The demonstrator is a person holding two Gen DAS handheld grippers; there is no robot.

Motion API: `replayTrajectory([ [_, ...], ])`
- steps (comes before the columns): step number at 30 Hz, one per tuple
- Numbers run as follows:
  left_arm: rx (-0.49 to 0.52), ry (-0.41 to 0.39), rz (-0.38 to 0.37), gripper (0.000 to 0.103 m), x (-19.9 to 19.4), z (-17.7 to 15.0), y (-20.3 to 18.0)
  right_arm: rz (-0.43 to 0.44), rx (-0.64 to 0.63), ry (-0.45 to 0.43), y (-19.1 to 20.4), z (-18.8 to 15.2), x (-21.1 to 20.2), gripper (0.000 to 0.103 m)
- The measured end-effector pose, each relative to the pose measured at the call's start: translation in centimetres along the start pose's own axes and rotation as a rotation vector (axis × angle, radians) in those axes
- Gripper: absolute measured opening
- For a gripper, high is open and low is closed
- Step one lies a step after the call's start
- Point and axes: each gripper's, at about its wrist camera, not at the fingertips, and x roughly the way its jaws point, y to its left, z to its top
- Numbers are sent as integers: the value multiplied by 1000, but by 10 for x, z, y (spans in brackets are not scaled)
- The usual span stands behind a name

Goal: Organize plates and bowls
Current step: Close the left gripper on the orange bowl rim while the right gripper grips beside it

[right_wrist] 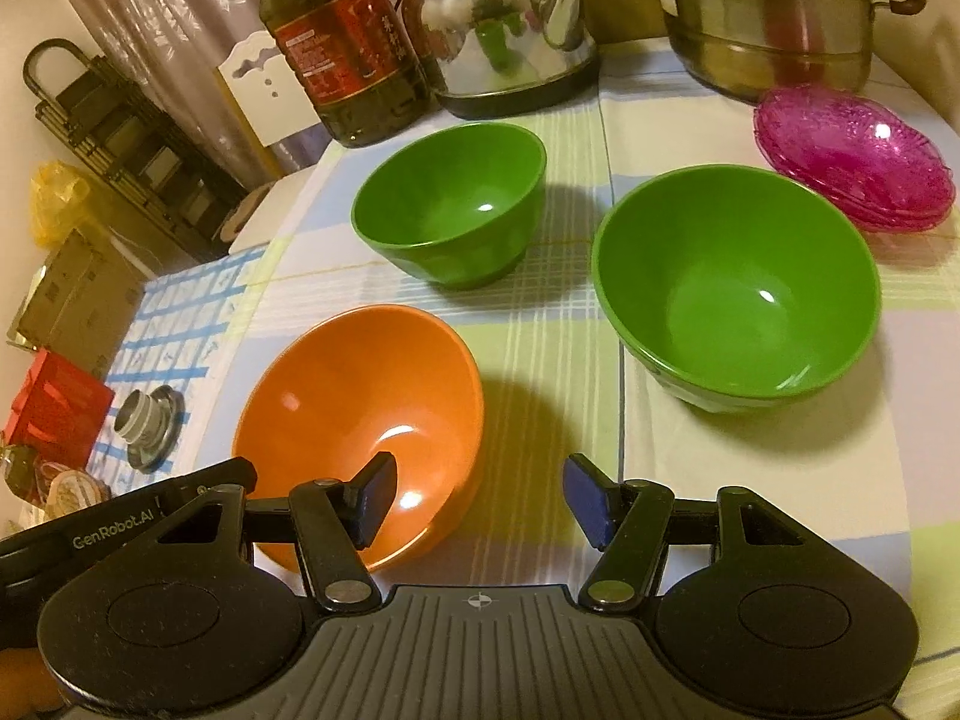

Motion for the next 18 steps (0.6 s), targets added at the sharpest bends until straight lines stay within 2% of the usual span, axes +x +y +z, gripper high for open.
replayTrajectory([
  [18,17,47,-8,22,27,9,-2,-10,7,36,-2,8,24,32],
])
